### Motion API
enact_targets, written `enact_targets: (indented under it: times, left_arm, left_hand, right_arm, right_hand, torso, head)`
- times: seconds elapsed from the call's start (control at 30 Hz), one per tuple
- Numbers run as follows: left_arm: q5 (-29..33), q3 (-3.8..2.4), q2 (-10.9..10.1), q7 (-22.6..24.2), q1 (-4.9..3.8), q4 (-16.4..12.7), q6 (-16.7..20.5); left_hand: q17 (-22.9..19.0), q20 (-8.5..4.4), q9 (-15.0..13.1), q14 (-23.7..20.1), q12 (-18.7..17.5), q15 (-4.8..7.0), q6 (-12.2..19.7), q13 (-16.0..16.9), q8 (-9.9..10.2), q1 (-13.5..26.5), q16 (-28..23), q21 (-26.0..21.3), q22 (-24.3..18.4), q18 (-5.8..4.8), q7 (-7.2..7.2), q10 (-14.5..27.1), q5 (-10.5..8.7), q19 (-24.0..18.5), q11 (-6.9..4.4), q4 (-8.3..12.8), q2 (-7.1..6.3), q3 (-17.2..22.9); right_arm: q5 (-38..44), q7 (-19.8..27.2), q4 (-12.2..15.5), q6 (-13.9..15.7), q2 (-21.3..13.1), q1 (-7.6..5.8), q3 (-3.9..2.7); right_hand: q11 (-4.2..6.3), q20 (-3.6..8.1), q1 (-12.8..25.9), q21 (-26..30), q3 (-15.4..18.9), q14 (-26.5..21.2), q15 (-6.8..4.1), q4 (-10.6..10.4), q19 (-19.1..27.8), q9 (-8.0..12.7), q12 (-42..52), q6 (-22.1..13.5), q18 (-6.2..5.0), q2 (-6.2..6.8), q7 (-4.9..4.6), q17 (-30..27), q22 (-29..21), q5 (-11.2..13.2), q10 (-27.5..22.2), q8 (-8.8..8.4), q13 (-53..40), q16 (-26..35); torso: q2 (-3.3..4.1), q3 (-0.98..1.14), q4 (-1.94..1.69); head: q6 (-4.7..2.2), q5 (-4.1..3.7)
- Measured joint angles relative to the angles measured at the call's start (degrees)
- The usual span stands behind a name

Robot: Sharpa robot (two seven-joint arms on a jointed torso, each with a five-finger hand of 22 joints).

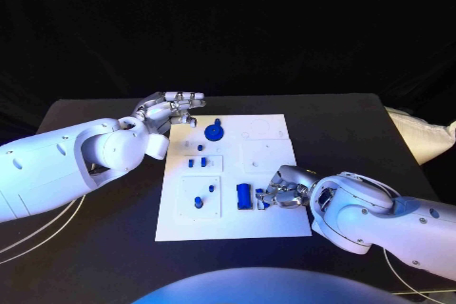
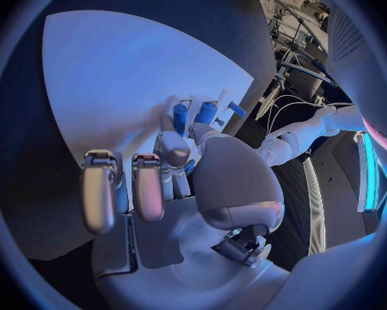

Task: Assemble the parts on the task board

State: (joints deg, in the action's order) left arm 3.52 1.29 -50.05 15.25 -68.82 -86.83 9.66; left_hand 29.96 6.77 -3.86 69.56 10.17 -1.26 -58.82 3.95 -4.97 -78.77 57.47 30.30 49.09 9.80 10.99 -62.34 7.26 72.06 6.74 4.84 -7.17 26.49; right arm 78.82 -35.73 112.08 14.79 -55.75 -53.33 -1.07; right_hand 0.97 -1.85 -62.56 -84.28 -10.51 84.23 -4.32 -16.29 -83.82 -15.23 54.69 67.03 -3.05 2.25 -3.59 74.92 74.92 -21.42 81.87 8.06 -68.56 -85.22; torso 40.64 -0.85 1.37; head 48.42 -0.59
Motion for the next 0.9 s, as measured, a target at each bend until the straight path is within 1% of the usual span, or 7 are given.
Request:
enact_targets:
  times: [0.23,0.37,0.57,0.7,0.77,0.83,0.9]
  left_arm:
    - [-0.02,0.00,0.00,-0.05,0.00,0.04,-0.04]
    - [-0.04,0.00,0.01,-0.08,0.00,0.10,-0.07]
    - [-0.07,0.00,0.01,-0.14,0.00,0.17,-0.12]
    - [-0.09,0.00,0.01,-0.20,0.00,0.25,-0.16]
    - [-0.09,0.00,0.03,-0.22,0.00,0.29,-0.17]
    - [-0.10,0.00,0.06,-0.25,0.00,0.33,-0.20]
    - [-0.10,0.00,0.08,-0.26,0.00,0.36,-0.22]
  left_hand:
    - [-0.11,0.00,0.00,0.00,0.27,0.00,0.00,0.00,0.00,0.00,0.00,0.00,0.00,0.00,0.00,0.00,0.00,0.00,0.00,0.00,0.00,0.00]
    - [-0.11,0.00,0.00,0.00,0.27,0.00,0.00,0.00,0.00,0.00,0.00,0.00,0.00,0.00,0.00,0.00,0.00,0.00,0.00,0.00,0.00,0.00]
    - [-0.11,0.00,0.00,0.08,0.27,-0.08,0.00,0.00,0.00,0.00,0.00,0.00,0.00,0.00,0.00,0.00,0.00,0.00,0.00,0.00,0.00,0.00]
    - [-0.11,0.00,0.00,0.08,0.27,-0.08,0.00,0.00,0.00,0.00,0.00,0.00,0.00,0.00,0.00,0.00,0.00,0.00,0.00,0.00,0.00,0.00]
    - [-0.11,0.00,0.00,0.08,0.27,-0.08,0.00,0.00,0.00,0.00,0.00,0.00,0.00,0.00,0.00,0.00,0.00,0.00,0.00,0.00,0.00,0.00]
    - [-0.11,0.00,0.00,0.08,0.27,-0.08,0.00,0.00,0.00,0.00,0.00,0.00,0.00,0.00,0.00,0.00,0.00,0.00,0.00,0.00,0.00,0.00]
    - [-0.10,0.00,0.00,0.08,0.27,-0.08,0.00,0.00,0.00,0.00,0.00,0.00,0.00,0.00,0.00,0.00,0.00,0.00,0.00,0.00,0.00,0.00]
  right_arm:
    - [0.29,-0.01,0.39,-0.19,-0.09,0.02,0.02]
    - [0.43,-0.01,0.94,-0.28,-0.41,0.02,0.02]
    - [0.65,0.07,2.19,-0.36,-1.34,0.03,0.02]
    - [0.86,0.13,2.53,-0.42,-1.97,0.03,0.00]
    - [0.96,0.15,2.53,-0.52,-2.17,0.03,0.00]
    - [1.02,0.18,2.46,-0.71,-2.24,0.03,0.00]
    - [1.04,0.21,2.36,-0.92,-2.22,0.03,0.00]
  right_hand:
    - [0.00,0.00,0.00,0.00,1.67,0.00,0.00,-0.07,0.00,-0.11,0.00,0.01,0.00,0.00,0.01,-0.01,-0.01,0.00,0.00,0.00,-0.01,-0.22]
    - [-0.21,0.00,-0.02,0.00,1.97,0.00,0.00,-0.23,0.00,-0.13,0.00,0.01,0.00,0.02,0.01,-0.01,-0.01,0.00,0.20,0.00,0.00,-0.22]
    - [-0.20,0.00,-0.02,0.00,1.97,0.00,0.00,-0.23,0.00,-0.15,0.00,0.03,0.00,0.02,0.03,-0.01,-0.01,0.00,0.20,0.00,0.00,-0.22]
    - [0.00,0.00,-0.02,-0.27,2.58,0.00,0.00,0.04,0.00,-0.15,0.00,0.06,0.00,0.02,0.06,-0.01,-0.01,0.00,0.40,0.00,0.00,-0.22]
    - [0.00,-0.01,-0.02,-0.27,3.12,0.00,0.00,0.58,0.00,-0.22,0.00,0.08,0.00,0.02,0.08,-0.01,-0.01,0.02,0.40,0.00,0.00,-0.22]
    - [0.00,-0.01,-0.68,-0.27,3.78,0.00,0.00,1.24,0.00,-0.24,0.00,0.08,0.00,0.65,0.08,-0.02,-0.01,1.42,0.40,0.00,0.01,-0.22]
    - [0.00,-0.01,-2.37,-0.27,4.55,0.00,0.00,1.99,0.01,-0.32,0.00,0.08,0.00,0.76,0.08,-0.01,-0.02,3.67,0.40,0.00,0.04,-0.22]
  torso:
    - [-0.01,0.02,0.02]
    - [-0.02,0.04,0.02]
    - [-0.02,0.05,0.04]
    - [-0.04,0.05,0.05]
    - [-0.04,0.03,0.05]
    - [-0.05,0.02,0.02]
    - [-0.05,0.02,0.01]
  head:
    - [0.03,0.04]
    - [0.05,0.04]
    - [0.09,0.00]
    - [0.10,0.03]
    - [0.04,-0.03]
    - [0.02,-0.08]
    - [-0.01,-0.12]
